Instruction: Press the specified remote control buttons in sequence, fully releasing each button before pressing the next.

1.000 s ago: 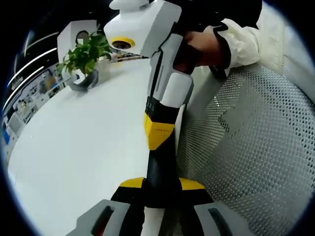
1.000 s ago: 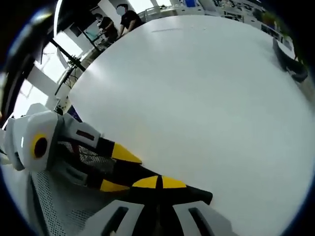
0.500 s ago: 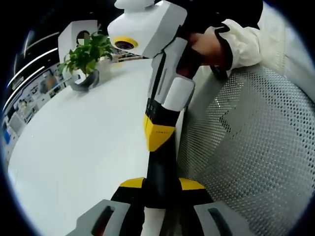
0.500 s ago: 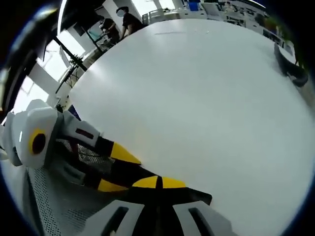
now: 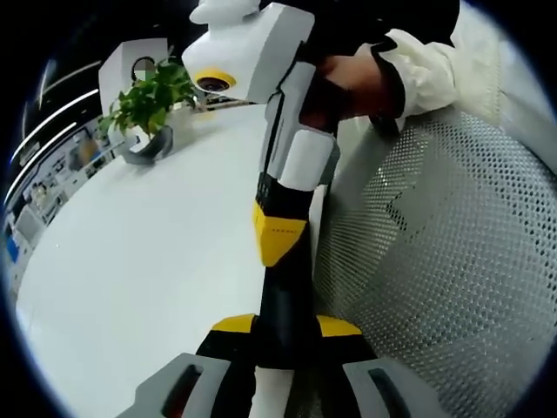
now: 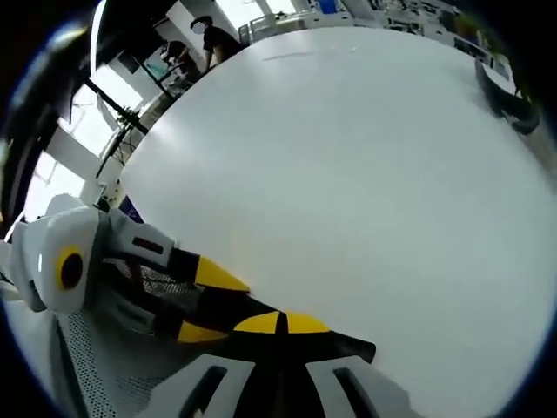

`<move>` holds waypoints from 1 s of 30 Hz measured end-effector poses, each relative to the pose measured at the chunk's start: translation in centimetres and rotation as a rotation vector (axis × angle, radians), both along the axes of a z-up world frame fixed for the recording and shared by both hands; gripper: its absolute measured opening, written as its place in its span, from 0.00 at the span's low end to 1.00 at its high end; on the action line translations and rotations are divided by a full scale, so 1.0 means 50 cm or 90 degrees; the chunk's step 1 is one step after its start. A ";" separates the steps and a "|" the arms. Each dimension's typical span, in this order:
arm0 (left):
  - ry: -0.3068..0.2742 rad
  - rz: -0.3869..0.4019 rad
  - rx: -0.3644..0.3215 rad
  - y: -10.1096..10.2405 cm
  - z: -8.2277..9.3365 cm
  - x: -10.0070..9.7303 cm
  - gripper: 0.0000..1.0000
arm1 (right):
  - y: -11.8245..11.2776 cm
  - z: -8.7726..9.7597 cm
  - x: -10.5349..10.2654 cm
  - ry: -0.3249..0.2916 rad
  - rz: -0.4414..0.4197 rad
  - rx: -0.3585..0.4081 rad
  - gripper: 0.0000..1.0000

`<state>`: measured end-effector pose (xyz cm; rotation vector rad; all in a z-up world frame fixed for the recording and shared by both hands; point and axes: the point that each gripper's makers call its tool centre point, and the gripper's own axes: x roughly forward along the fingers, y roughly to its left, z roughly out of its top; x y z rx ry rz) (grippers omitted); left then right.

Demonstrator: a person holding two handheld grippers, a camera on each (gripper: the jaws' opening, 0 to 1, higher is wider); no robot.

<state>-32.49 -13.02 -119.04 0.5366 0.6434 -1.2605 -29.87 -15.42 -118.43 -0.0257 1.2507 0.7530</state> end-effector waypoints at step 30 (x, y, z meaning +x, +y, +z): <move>0.006 0.006 -0.001 0.001 0.000 0.003 0.24 | -0.005 0.003 -0.002 0.023 -0.020 0.010 0.00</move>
